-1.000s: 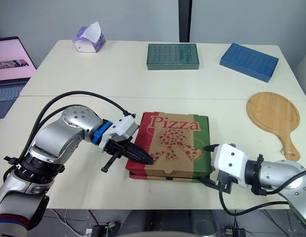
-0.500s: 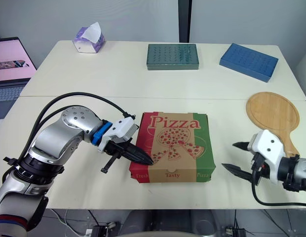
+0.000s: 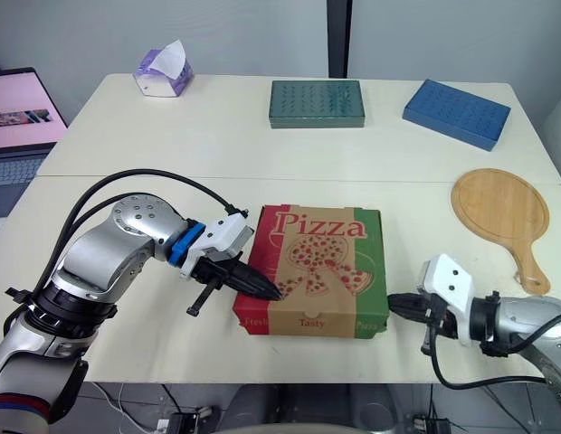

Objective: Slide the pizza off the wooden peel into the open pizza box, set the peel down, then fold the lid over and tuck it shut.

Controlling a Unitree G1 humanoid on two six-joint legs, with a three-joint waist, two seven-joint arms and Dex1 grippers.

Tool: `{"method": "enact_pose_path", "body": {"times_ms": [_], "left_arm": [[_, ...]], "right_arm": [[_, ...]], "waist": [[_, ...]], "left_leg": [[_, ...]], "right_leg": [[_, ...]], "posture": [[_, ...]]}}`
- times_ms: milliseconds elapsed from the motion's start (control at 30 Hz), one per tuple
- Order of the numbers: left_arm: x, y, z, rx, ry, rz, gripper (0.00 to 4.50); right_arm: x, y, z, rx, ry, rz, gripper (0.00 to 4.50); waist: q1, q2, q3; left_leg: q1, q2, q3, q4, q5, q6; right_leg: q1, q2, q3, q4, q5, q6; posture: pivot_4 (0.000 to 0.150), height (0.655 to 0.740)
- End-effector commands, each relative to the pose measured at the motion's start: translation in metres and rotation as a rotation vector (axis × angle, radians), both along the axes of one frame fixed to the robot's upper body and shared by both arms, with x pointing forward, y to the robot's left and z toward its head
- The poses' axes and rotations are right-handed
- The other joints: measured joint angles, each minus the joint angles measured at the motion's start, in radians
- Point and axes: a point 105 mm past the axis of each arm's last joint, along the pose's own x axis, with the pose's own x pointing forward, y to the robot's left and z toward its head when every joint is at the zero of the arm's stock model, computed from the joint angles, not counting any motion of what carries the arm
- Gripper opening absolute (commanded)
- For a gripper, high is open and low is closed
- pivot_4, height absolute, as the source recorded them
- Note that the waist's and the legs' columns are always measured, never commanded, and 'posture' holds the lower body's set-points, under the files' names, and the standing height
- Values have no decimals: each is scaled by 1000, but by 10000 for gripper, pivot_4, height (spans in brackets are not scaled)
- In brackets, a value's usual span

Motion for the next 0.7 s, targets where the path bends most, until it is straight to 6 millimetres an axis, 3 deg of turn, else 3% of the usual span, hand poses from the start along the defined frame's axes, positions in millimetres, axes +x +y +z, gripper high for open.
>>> {"method": "enact_pose_path", "body": {"times_ms": [33, 200, 367, 467, 533, 700], "left_arm": [[1, -2, 5, -6, -24, -7, 0], [1, -2, 5, -9, -24, -7, 0], [2, -1, 6, -13, -24, 0, 0], [2, -1, 7, -17, -25, -1, 0], [2, -2, 8, -21, -25, -2, 0], [2, -5, 18, -52, -27, -20, 0]], "right_arm": [[1, 12, 3, 70, 5, 4, 277], [5, 4, -1, 35, -12, -47, 277], [-1, -15, 17, -6, -32, -51, 277], [-1, -22, 36, -22, -85, -53, 5868], [-4, -20, 45, -16, -103, -31, 12669], [-15, 13, 47, -23, -169, 102, 30283]], "waist": [[-1, 0, 0], [0, 0, 0], [2, 0, 0], [1, 0, 0], [1, 0, 0], [1, 0, 0]], "left_leg": [[0, 0, 0, 0, 0, 0], [0, 0, 0, 0, 0, 0], [0, 0, 0, 0, 0, 0], [0, 0, 0, 0, 0, 0], [0, 0, 0, 0, 0, 0], [0, 0, 0, 0, 0, 0]], "right_leg": [[0, 0, 0, 0, 0, 0], [0, 0, 0, 0, 0, 0], [0, 0, 0, 0, 0, 0], [0, 0, 0, 0, 0, 0], [0, 0, 0, 0, 0, 0], [0, 0, 0, 0, 0, 0]], "posture": [[1500, 7400], [1500, 7400], [1500, 7400], [1500, 7400], [1500, 7400], [1500, 7400]]}}
